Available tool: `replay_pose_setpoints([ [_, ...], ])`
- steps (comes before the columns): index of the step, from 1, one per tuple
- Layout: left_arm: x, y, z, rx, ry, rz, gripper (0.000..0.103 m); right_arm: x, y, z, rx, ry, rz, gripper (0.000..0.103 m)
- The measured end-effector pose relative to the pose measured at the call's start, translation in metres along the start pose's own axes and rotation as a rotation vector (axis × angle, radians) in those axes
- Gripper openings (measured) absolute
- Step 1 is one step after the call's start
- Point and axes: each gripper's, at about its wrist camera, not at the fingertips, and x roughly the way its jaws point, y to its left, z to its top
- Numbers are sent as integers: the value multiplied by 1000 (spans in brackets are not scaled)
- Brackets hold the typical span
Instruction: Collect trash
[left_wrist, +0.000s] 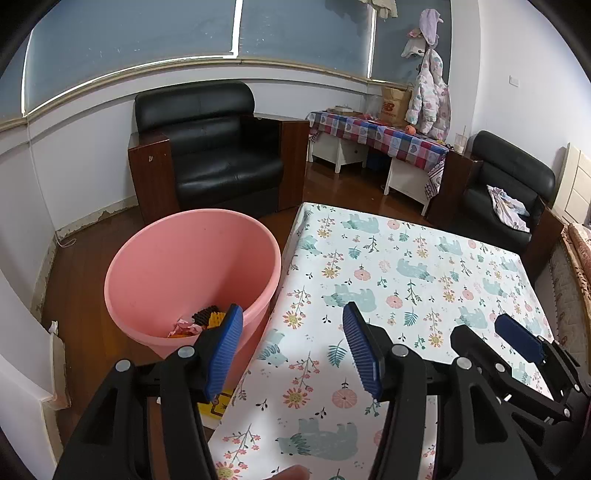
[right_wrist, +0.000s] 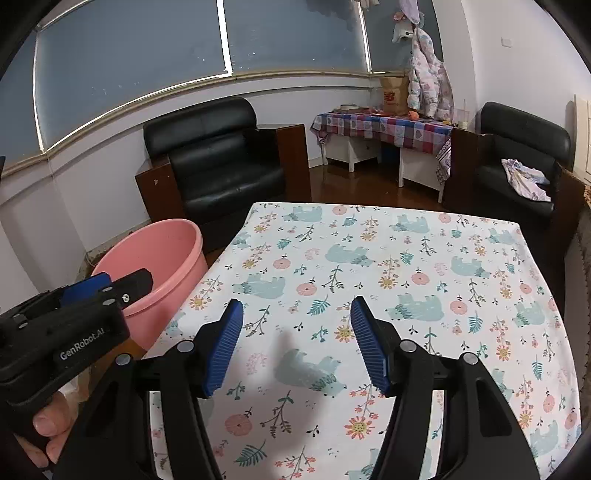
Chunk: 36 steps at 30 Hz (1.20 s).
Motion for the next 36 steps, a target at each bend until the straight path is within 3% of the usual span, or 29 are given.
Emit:
replay_pose_setpoints([
  [13, -2, 1, 1, 2, 1, -4, 56, 1, -15, 2, 85, 11, 48, 61],
  [25, -4, 3, 1, -7, -9, -15, 56, -3, -14, 5, 82, -5, 57, 62],
  [28, -6, 4, 1, -10, -11, -13, 55, -4, -13, 5, 89, -4, 68, 69],
  [36, -7, 6, 2, -9, -12, -15, 55, -5, -10, 7, 76, -5, 65, 70],
])
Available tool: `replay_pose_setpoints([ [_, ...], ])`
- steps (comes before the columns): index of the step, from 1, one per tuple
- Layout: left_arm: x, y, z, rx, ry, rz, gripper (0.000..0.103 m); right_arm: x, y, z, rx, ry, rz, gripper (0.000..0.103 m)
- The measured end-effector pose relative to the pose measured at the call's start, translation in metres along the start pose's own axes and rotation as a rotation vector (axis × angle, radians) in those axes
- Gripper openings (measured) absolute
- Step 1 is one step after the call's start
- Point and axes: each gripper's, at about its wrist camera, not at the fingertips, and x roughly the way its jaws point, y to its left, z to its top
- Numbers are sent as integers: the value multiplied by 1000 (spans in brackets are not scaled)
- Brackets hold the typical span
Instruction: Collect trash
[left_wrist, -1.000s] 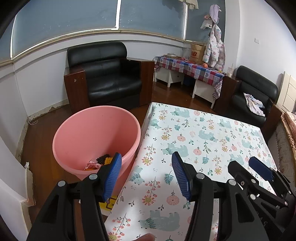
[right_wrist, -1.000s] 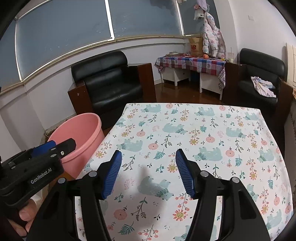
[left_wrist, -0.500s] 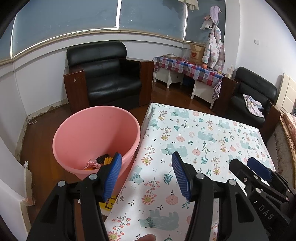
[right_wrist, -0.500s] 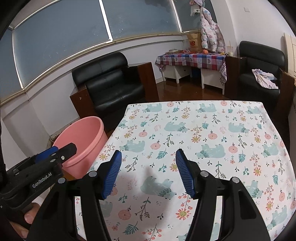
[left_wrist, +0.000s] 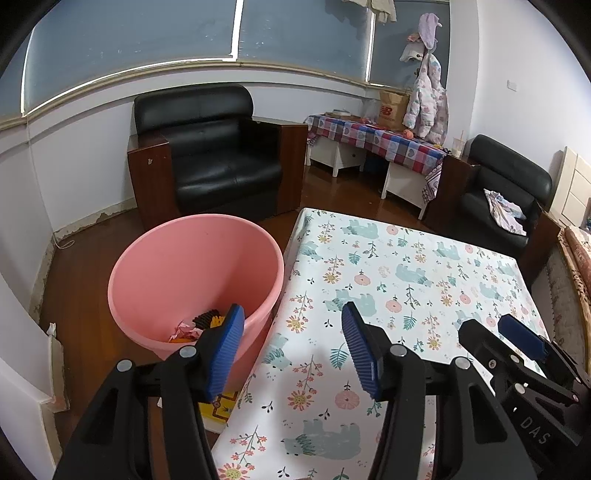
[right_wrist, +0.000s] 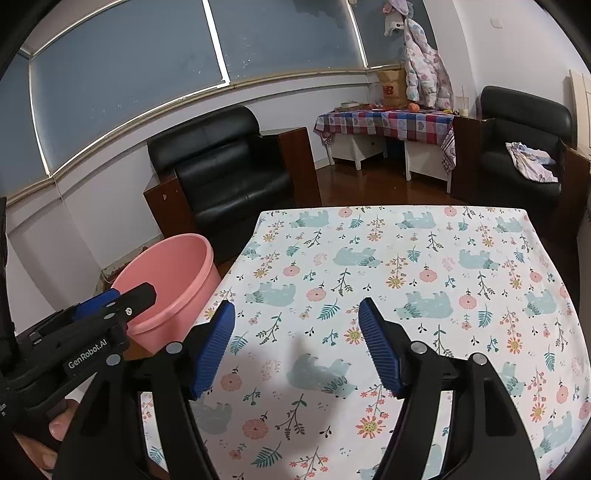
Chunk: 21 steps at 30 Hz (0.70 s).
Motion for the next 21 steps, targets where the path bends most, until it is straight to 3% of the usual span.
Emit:
replay_pose_setpoints([
  [21, 4, 1, -1, 11, 12, -4, 55, 4, -2, -3, -11, 17, -16, 70],
])
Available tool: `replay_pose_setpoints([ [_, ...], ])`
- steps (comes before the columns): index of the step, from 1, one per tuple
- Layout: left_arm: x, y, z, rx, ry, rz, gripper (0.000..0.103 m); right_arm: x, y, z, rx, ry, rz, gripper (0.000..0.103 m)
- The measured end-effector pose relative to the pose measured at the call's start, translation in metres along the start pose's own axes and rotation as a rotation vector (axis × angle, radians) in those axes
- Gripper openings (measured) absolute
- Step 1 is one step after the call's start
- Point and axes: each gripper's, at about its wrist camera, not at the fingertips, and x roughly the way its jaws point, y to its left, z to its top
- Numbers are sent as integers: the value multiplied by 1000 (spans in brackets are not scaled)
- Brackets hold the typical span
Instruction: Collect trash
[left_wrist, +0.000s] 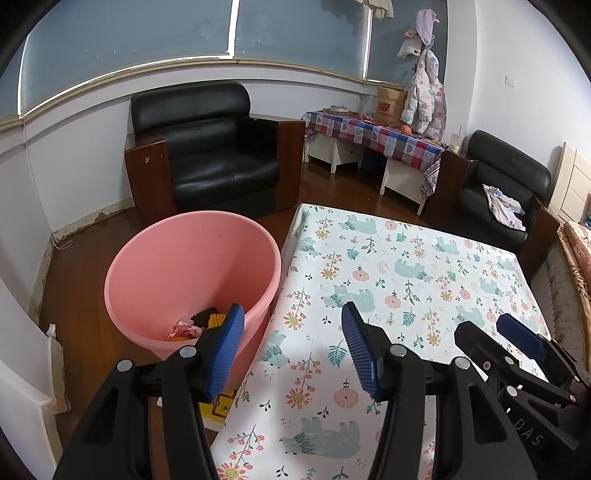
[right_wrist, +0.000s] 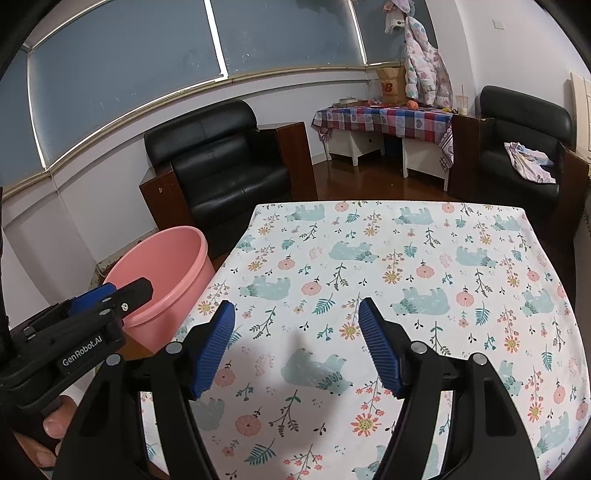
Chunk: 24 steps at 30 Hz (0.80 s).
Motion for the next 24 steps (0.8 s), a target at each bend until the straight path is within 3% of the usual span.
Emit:
replay_pose_setpoints([
  [24, 8, -1, -7, 17, 19, -14, 53, 3, -3, -6, -11, 15, -6, 70],
])
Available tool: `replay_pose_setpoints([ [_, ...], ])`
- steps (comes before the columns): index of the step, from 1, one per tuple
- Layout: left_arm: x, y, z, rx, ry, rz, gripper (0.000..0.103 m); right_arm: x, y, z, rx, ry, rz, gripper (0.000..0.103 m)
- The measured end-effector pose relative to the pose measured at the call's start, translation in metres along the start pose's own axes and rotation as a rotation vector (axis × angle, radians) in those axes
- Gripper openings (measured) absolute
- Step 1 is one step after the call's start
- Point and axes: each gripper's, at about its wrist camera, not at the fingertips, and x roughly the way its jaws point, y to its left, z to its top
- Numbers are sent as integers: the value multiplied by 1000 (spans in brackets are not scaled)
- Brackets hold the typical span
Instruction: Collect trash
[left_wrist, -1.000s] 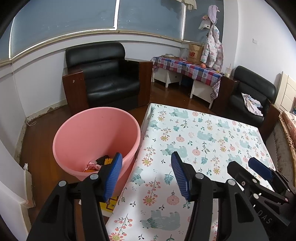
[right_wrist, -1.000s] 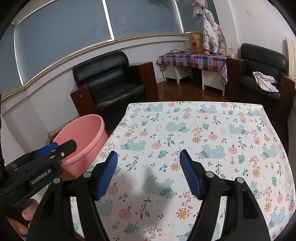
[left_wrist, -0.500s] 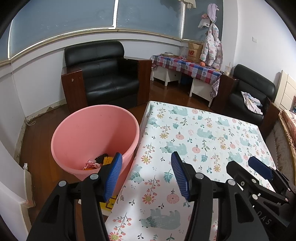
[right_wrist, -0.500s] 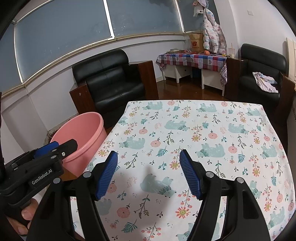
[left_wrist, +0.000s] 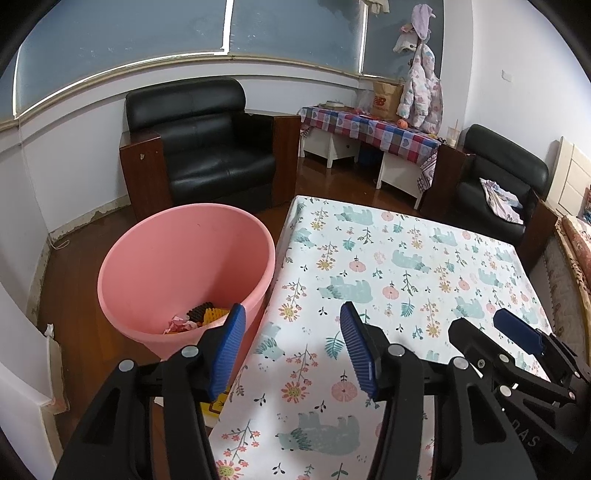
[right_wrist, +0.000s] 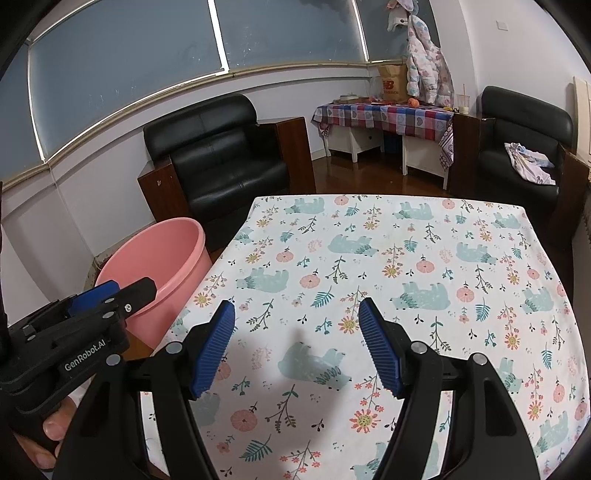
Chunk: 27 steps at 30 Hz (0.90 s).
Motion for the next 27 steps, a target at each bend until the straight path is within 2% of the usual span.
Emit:
replay_pose_setpoints([
  [27, 4, -2, 1, 6, 6, -1, 52, 1, -1, -3, -10, 11, 0, 70],
])
